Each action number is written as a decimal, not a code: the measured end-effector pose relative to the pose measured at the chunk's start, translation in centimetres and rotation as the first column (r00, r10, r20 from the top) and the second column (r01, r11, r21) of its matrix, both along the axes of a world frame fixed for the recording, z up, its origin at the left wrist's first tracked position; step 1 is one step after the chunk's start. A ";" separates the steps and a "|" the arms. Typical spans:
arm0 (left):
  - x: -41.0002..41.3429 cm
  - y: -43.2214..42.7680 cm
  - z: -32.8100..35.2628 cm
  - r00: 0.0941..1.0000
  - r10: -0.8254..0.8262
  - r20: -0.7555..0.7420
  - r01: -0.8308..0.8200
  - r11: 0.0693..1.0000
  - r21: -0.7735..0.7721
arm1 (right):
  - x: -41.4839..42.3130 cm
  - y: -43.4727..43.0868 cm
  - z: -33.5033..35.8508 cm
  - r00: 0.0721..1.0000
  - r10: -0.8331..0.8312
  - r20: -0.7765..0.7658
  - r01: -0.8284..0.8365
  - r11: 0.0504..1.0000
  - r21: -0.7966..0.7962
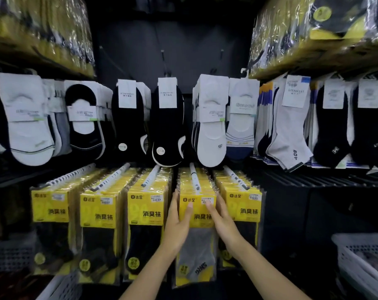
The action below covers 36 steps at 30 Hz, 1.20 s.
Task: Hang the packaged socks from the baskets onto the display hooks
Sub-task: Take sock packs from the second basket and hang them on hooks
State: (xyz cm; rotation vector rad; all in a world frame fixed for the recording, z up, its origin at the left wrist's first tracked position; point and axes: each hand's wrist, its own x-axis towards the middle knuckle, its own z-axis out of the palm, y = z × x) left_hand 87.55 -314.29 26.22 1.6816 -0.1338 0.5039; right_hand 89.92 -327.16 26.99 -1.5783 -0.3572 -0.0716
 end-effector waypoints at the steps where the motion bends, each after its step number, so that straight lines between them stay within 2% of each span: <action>1: 0.2 0.1 0.0 1.000 -0.007 -0.003 0.007 1.000 -0.002 | 0.3 0.0 -0.1 1.000 0.003 -0.017 -0.003 1.000 0.003; 7: 2.2 0.1 0.0 0.999 -0.015 -0.042 0.014 1.000 -0.013 | 2.1 0.8 -0.3 1.000 -0.022 -0.011 0.022 0.999 0.037; 11: 2.3 -0.1 -0.7 1.000 -0.001 -0.005 0.000 0.999 -0.046 | 2.2 1.1 -0.8 0.998 -0.046 0.030 0.045 0.998 0.046; 18: 0.6 -0.4 -0.6 0.998 0.025 0.049 -0.025 1.000 0.002 | 1.3 1.4 -0.5 0.990 -0.102 0.095 0.103 0.995 -0.011; 23: -2.9 0.2 0.0 0.985 0.028 0.168 -0.047 0.993 0.109 | -0.5 1.0 0.1 0.951 -0.168 0.258 0.186 0.982 -0.045; 28: -5.4 4.2 1.4 0.956 0.139 0.258 -0.165 0.983 0.082 | -2.0 0.7 0.3 0.863 -0.233 0.448 0.283 0.958 -0.047; 31: -6.0 6.7 1.3 0.947 0.208 0.246 -0.227 0.973 0.050 | -2.1 0.9 0.0 0.812 -0.197 0.550 0.339 0.925 -0.169; 33: -6.2 7.9 0.8 0.948 0.235 0.216 -0.252 0.966 0.057 | -1.9 1.3 -0.1 0.821 -0.175 0.544 0.363 0.895 -0.260; 36: -6.4 9.3 0.0 0.948 0.264 0.181 -0.281 0.956 0.079 | -1.4 2.0 0.0 0.824 -0.202 0.530 0.405 0.864 -0.300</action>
